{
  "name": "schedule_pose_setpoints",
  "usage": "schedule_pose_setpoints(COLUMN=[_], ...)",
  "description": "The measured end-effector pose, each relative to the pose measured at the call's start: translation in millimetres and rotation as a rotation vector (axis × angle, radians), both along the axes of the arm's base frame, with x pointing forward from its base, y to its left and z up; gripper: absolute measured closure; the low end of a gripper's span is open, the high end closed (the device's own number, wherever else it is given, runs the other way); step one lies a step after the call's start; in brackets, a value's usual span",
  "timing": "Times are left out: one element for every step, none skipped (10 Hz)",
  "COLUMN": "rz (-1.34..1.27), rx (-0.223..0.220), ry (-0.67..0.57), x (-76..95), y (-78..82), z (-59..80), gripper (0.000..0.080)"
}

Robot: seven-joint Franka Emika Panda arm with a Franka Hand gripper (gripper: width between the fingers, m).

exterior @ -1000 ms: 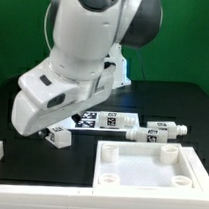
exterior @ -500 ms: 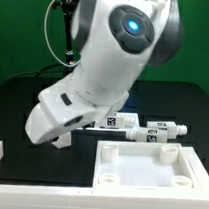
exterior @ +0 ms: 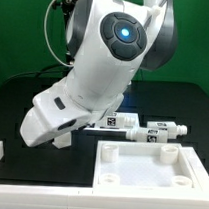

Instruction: Assemble one leg

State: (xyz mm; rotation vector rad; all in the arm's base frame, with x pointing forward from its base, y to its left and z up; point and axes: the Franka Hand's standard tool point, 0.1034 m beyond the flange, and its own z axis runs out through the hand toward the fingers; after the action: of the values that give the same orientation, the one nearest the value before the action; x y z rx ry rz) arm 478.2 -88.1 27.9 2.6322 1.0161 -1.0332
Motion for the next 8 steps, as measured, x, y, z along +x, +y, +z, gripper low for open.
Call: schedule_pose_setpoints(rz=[-0.009, -0.036, -0.047, -0.035, -0.035, -0.034, -0.034, -0.034], rx=[-0.074, -0.128, -0.14, -0.128, -0.128, -0.128, -0.128, -0.13], ry=[-0.011, -0.025, -0.027, -0.021, -0.021, -0.02, -0.02, -0.019], x=[-5.6, -10.4, -13.2, -12.4, -12.5, -12.5, -12.5, -12.9], y=[-8.5, -8.3, -5.0, -5.8, -5.7, -5.6, -5.5, -5.9], z=[-0.9, -1.8, -3.7, -3.4, -3.6, -3.6, -3.7, -4.0], gripper=[0.015, 0.015, 0.015, 0.015, 0.015, 0.015, 0.015, 0.015])
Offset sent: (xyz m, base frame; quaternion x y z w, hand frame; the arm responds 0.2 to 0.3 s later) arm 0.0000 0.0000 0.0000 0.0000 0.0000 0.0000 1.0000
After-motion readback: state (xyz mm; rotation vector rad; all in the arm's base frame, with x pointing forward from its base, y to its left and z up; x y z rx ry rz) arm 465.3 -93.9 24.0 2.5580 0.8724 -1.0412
